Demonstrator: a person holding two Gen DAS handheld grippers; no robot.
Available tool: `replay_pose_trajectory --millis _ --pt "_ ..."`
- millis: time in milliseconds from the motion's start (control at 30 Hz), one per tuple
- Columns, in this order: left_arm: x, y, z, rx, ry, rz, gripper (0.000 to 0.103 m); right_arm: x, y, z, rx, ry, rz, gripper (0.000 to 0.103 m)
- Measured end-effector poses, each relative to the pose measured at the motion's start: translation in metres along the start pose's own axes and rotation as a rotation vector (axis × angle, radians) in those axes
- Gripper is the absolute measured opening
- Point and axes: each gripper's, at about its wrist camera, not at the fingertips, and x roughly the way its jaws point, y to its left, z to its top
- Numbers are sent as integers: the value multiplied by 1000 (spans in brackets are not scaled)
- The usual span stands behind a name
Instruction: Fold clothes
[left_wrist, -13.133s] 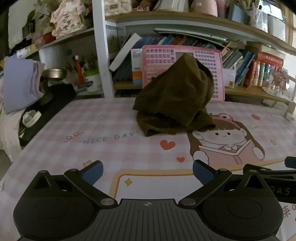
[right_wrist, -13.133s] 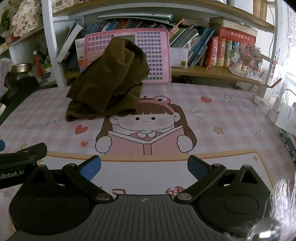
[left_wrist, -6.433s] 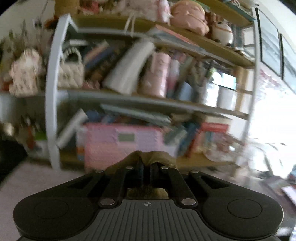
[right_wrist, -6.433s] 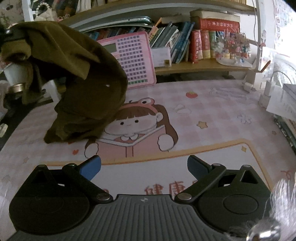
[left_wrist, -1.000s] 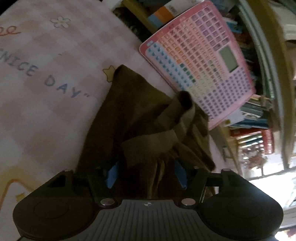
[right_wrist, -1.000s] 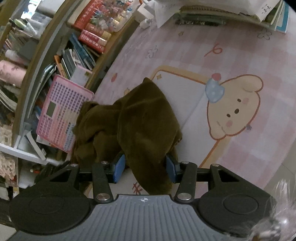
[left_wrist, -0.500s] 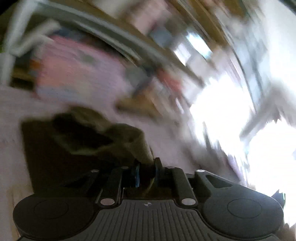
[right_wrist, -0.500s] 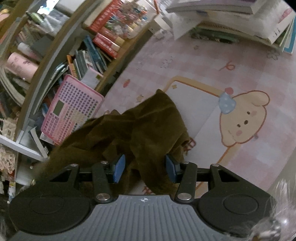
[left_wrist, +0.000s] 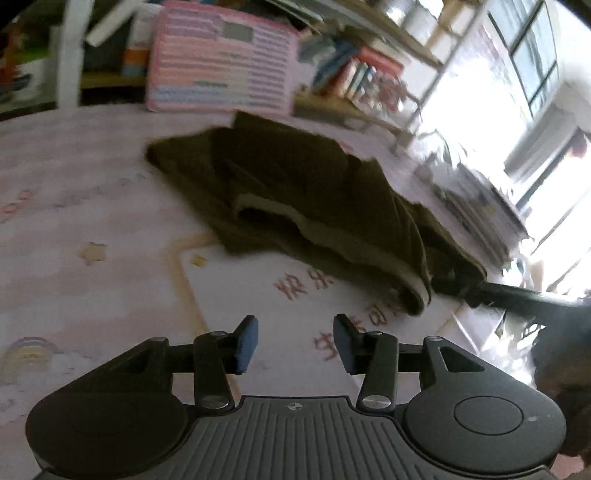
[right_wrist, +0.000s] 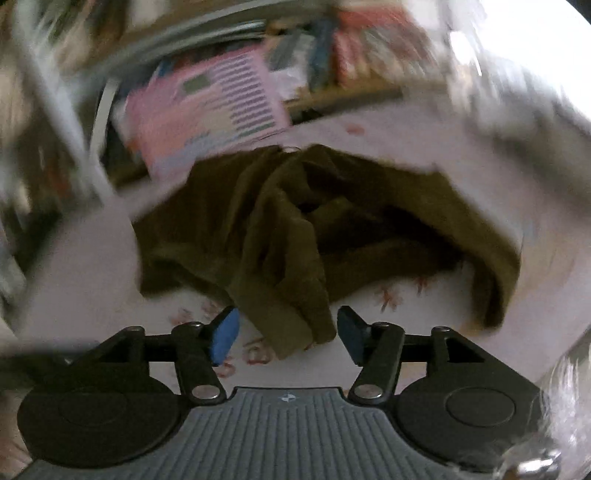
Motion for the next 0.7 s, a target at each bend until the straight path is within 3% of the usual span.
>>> replay_pose_trajectory --millis 100,200,267,300,400,533,700 --pt "-1 5 2 0 -17 0 46 19 41 -13 -312 -9 -165 63" --pt "-1 5 3 26 -39 20 46 35 54 -24 -471 -29 -241 55" --pt "5 2 9 58 -60 45 46 41 54 -28 -510 -53 -275 20" --pt "7 2 12 76 -70 59 46 36 49 -24 -469 -66 -275 13" --pt "23 -1 24 139 -86 90 52 25 35 -18 -365 -82 -256 10" --pt "53 -8 34 255 -93 177 52 26 23 -22 -327 -49 -254 9" --pt "80 -17 46 394 -109 275 52 33 29 -27 -317 -46 -267 26"
